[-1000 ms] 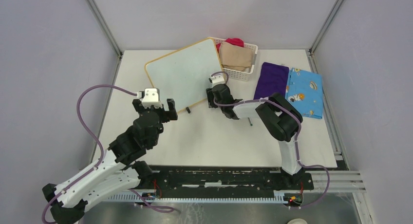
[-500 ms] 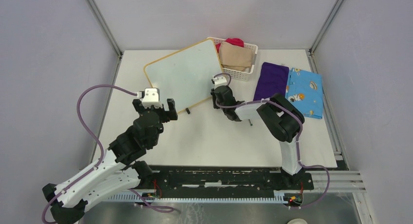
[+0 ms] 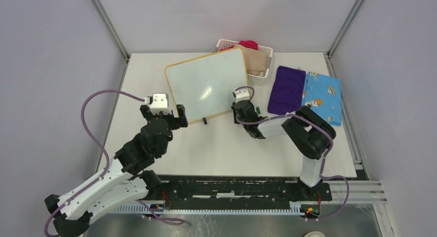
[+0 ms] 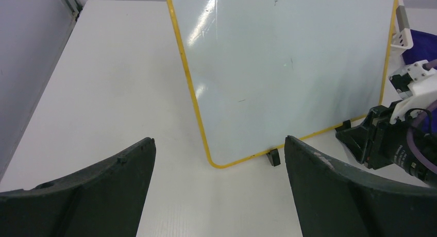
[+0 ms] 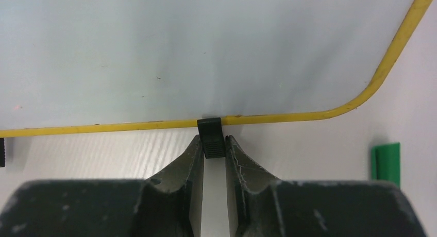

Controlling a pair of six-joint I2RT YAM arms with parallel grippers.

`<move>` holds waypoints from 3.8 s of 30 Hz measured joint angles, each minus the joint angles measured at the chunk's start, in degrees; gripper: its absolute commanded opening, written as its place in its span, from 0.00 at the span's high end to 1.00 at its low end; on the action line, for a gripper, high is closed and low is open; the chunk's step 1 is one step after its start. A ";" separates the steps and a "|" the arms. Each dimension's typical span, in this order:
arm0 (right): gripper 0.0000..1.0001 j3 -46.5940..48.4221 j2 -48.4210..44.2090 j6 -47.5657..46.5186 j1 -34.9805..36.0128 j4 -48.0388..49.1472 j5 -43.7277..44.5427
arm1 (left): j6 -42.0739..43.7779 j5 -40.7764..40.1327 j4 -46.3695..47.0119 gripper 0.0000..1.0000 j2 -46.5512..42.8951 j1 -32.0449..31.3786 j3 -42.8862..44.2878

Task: Write a sentence on the whiteboard
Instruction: Move the whiteboard stand to the center of the board, then open the whiteboard marker at the center of the board.

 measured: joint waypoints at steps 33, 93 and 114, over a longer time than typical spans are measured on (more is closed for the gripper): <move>1.00 -12.76 -11.78 13.11 10.97 -7.69 16.35 | -0.02 2.08 0.00 0.01 -0.76 0.00 0.00; 0.82 -21.81 -28.39 -2.19 -10.25 -17.49 -5.14 | 5.84 10.56 12.22 0.03 4.83 0.00 0.98; 1.00 -28.48 -58.49 -2.27 -10.91 -37.55 -0.28 | 5.77 11.91 12.66 0.00 5.33 0.00 0.98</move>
